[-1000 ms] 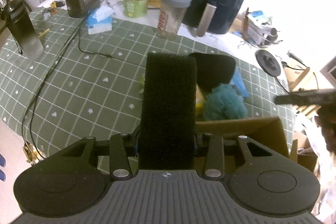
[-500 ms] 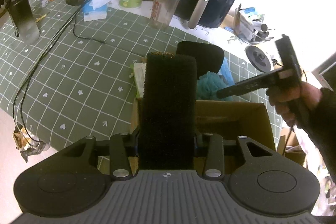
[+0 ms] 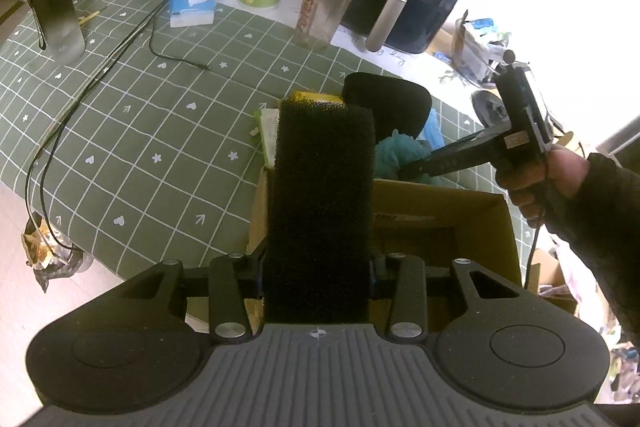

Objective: Organize soft objects
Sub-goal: 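Lift the black sponge with the left gripper while the right gripper grasps the teal bath puff, then lower the black sponge into the box and open the left gripper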

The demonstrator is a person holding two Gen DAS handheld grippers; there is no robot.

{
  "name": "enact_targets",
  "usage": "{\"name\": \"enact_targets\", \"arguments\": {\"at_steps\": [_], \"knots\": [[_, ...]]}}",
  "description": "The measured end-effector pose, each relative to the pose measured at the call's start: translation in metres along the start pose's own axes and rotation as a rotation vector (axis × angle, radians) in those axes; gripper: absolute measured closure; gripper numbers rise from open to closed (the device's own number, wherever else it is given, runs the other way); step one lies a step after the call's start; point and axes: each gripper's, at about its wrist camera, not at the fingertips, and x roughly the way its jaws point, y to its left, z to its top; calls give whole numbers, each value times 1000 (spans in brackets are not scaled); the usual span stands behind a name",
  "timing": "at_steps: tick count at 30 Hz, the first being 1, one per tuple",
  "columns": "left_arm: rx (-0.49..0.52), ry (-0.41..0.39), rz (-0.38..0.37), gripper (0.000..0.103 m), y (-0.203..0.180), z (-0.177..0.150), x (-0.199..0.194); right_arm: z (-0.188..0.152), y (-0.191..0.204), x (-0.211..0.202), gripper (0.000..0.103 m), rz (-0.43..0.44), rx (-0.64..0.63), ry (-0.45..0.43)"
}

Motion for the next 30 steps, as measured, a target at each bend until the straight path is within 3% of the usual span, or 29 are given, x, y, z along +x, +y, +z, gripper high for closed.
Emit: {"name": "enact_targets", "arguments": {"at_steps": [8,16,30], "knots": [[24,3,-10,62,-5,2,-1,-11,2,-34,84,-47,7,-129],[101,105,-15,62,-20,-2,20,-22,-2,-81,85,-107,53,-288],[82,221,26,61,-21,-9,42,-64,-2,-157,85,-95,134,-470]]}}
